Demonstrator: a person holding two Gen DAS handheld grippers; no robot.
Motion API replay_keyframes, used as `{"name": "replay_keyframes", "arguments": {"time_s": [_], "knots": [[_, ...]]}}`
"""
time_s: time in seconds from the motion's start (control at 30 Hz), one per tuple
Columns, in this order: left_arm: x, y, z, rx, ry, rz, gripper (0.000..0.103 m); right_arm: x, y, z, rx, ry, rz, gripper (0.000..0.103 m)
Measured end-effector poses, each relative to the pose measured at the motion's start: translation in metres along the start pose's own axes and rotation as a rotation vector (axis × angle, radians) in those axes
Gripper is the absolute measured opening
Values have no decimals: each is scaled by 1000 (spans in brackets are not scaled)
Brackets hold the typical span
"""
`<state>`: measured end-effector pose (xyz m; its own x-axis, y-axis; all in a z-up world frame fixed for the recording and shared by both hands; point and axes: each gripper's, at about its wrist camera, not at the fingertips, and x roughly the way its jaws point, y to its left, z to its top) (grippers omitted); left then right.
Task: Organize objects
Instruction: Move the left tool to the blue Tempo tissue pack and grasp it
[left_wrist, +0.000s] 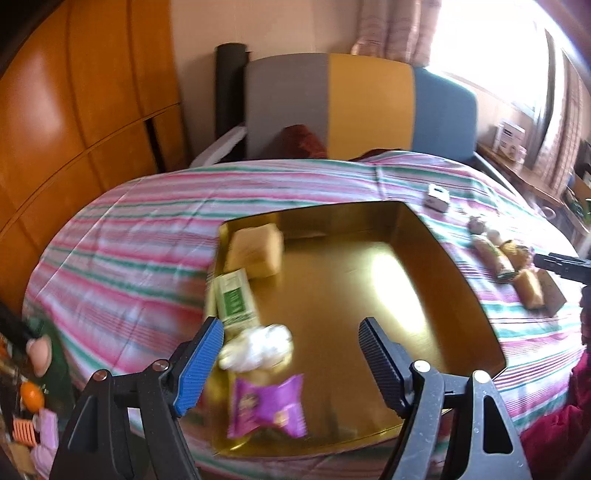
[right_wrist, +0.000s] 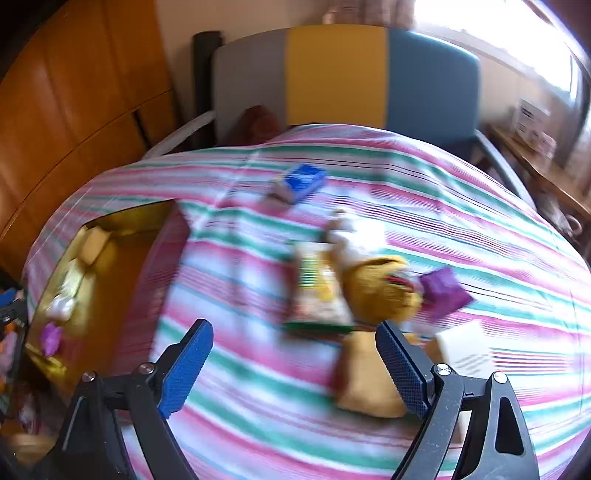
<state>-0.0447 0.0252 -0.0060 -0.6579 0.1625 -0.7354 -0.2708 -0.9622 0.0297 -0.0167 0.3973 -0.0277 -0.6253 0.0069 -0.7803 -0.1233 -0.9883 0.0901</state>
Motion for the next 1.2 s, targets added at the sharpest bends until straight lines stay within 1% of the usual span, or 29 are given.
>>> {"name": "replay_keyframes", "arguments": {"time_s": [0.07, 0.13, 0.17, 0.2, 0.23, 0.27, 0.37, 0.43, 0.53, 0.6, 0.67, 0.7, 0.8, 0.87, 0.93, 1.03, 1.13, 1.2], "knots": [[3, -15, 8, 29, 3, -23, 77, 3, -21, -4, 54, -13, -15, 90], [5, -30, 17, 63, 3, -44, 77, 8, -41, -10, 138, -29, -10, 90], [6, -40, 25, 81, -1, -65, 77, 12, -54, -13, 194, -15, -11, 90], [7, -46, 29, 87, -3, -82, 77, 16, -59, -12, 222, 4, -24, 90], [9, -52, 34, 89, -2, -99, 77, 17, -63, -11, 243, 5, -31, 90], [13, -61, 42, 88, 5, -123, 77, 13, -69, -9, 266, -17, -21, 90], [28, -83, 64, 85, 44, -166, 77, 4, -77, -7, 320, -55, -2, 91], [39, -98, 78, 85, 66, -186, 77, 0, -78, -8, 337, -69, -7, 93], [54, -119, 95, 92, 94, -218, 77, -2, -84, -9, 372, -59, -37, 94], [66, -138, 111, 116, 113, -242, 77, -4, -90, -10, 403, -58, -33, 94], [76, -155, 120, 147, 115, -249, 79, -7, -93, -10, 419, -71, -17, 94], [84, -167, 127, 177, 116, -249, 82, -9, -93, -10, 421, -78, -11, 94], [111, -199, 143, 259, 148, -246, 82, -14, -89, -9, 411, -93, -1, 95], [130, -220, 155, 314, 142, -220, 82, -17, -86, -8, 401, -100, 1, 96], [148, -237, 166, 344, 146, -207, 82, -19, -84, -7, 395, -106, 17, 96], [177, -256, 182, 357, 162, -202, 82, -19, -81, -7, 394, -106, 33, 96], [205, -264, 193, 321, 188, -197, 85, -17, -81, -7, 395, -97, 51, 96], [226, -269, 201, 294, 214, -197, 85, -14, -81, -7, 398, -85, 66, 96]]}}
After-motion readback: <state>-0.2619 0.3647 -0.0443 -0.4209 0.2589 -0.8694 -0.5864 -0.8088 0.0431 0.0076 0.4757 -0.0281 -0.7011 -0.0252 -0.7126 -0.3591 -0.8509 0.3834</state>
